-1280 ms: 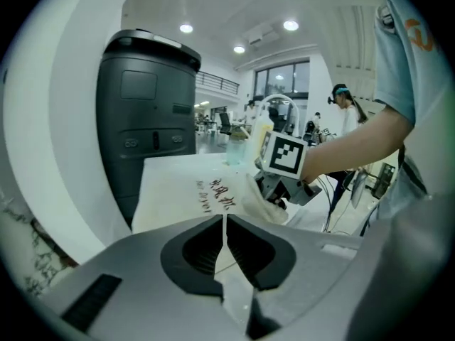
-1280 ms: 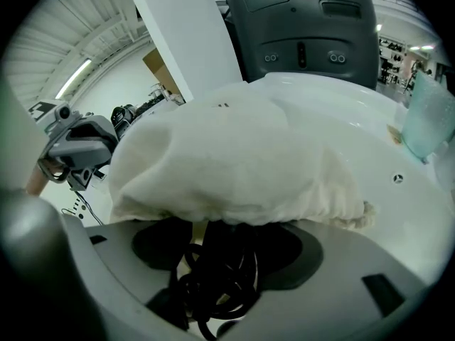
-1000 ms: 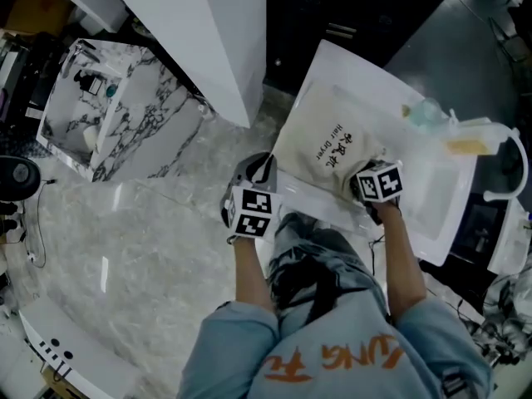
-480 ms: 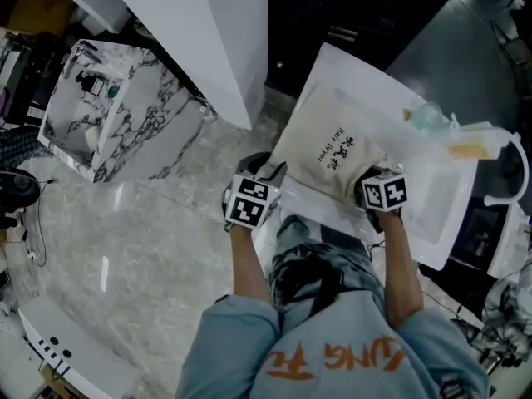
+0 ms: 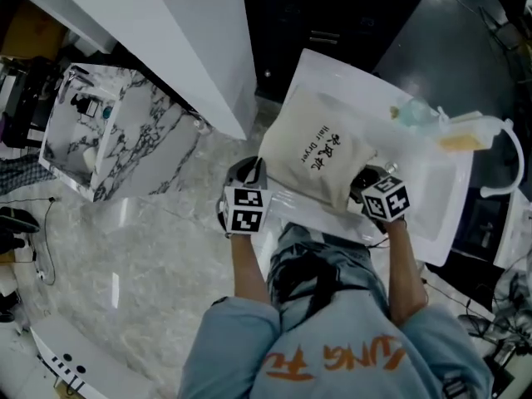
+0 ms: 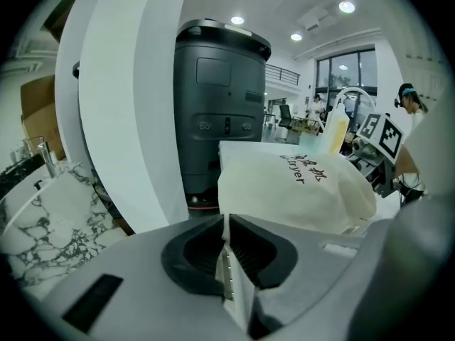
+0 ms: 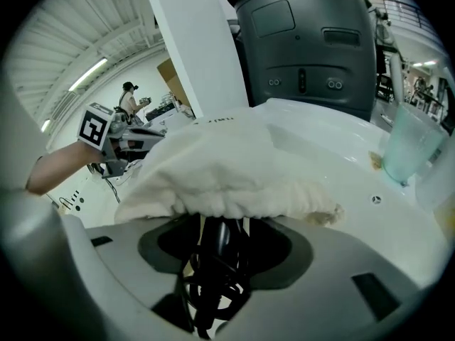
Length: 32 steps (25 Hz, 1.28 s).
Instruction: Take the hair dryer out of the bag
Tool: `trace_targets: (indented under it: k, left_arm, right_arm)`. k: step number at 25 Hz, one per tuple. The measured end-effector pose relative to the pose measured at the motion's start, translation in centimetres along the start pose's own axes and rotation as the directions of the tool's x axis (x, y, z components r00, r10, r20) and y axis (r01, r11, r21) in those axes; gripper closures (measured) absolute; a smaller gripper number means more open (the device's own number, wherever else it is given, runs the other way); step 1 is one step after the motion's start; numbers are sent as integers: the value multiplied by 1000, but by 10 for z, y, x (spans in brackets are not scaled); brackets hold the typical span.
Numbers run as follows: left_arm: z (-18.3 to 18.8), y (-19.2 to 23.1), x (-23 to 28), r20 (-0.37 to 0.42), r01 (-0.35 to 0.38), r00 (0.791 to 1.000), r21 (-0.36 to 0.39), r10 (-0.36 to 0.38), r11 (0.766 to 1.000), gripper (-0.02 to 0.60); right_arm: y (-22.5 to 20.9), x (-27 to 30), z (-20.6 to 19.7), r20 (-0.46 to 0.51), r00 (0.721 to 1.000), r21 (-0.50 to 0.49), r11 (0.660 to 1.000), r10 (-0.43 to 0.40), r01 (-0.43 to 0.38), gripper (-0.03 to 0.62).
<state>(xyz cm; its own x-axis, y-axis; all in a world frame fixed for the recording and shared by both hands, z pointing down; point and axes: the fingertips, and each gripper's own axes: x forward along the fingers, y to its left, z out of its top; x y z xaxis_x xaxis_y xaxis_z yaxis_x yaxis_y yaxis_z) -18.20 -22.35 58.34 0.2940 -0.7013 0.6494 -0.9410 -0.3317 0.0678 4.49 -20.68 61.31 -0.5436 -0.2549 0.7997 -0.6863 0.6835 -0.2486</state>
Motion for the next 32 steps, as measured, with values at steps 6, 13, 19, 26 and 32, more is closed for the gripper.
trace_targets:
  k: [6, 13, 19, 26, 32]
  left_arm:
    - [13, 13, 3, 31, -74, 997, 15, 73, 997, 559]
    - [23, 21, 9, 50, -117, 992, 15, 116, 993, 561]
    - [23, 28, 11, 50, -155, 987, -3, 155, 988, 561]
    - [17, 35, 11, 31, -179, 983, -30, 180, 983, 561]
    - [19, 29, 16, 27, -171, 985, -17, 171, 985, 561]
  right_arm:
    - [-4, -18, 3, 35, 999, -83, 996, -6, 9, 376]
    - [-14, -46, -2, 44, 998, -179, 983, -36, 43, 378]
    - [-26, -66, -7, 67, 996, -182, 981, -54, 65, 378]
    - [-35, -92, -23, 86, 996, -147, 988, -29, 42, 378]
    - [-31, -108, -41, 67, 998, -167, 986, 7, 4, 379]
